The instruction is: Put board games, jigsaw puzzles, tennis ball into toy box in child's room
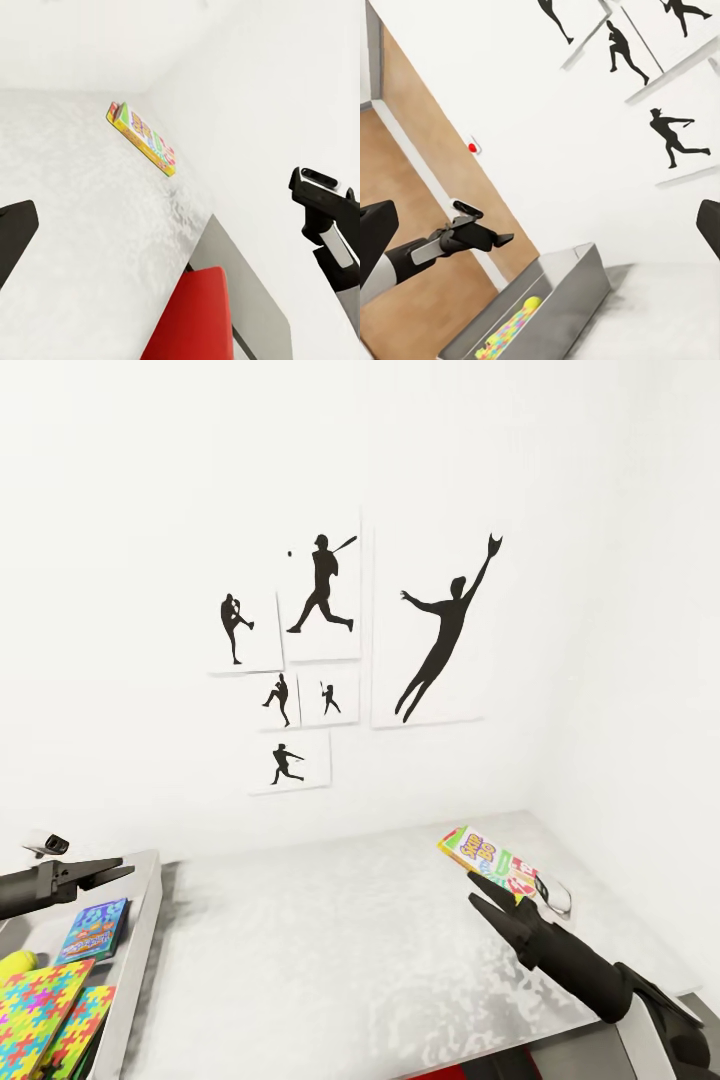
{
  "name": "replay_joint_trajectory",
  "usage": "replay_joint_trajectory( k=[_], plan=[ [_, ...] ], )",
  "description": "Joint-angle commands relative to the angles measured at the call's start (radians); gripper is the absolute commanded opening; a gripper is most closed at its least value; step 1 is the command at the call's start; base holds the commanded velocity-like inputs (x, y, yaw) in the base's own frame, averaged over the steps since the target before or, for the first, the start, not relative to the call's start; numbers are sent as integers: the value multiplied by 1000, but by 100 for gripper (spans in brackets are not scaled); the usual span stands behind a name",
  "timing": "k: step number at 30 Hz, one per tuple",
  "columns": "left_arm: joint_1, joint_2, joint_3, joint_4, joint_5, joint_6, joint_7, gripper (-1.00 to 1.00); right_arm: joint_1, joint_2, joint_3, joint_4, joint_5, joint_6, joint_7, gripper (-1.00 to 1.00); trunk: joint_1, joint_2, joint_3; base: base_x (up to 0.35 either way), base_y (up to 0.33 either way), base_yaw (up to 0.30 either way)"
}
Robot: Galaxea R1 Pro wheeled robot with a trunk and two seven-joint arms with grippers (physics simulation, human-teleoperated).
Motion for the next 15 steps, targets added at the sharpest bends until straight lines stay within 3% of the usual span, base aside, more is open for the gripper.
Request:
replay_joint_trajectory(
  k=[1,4,10,14,15],
  plan=[
    [-1,1,-6,1,5,11,-3,100,-1,0,1,0,-5,12,-1,100,1,-2,-2,0,0,0],
    [-1,-2,-5,1,5,11,-3,100,-2,0,2,-2,-4,34,-15,100,1,-2,-2,0,0,0],
    [-1,-8,-4,1,5,11,-3,100,-57,-7,2,-2,-2,168,-110,100,1,-2,-2,0,0,0],
    [-1,-9,-4,0,5,11,-3,100,-173,-8,2,1,-5,280,-244,100,1,-2,-2,0,0,0],
    [-1,-10,-4,0,5,11,-3,100,-232,-8,3,8,-6,331,-310,100,1,-2,-2,0,0,0]
  ],
)
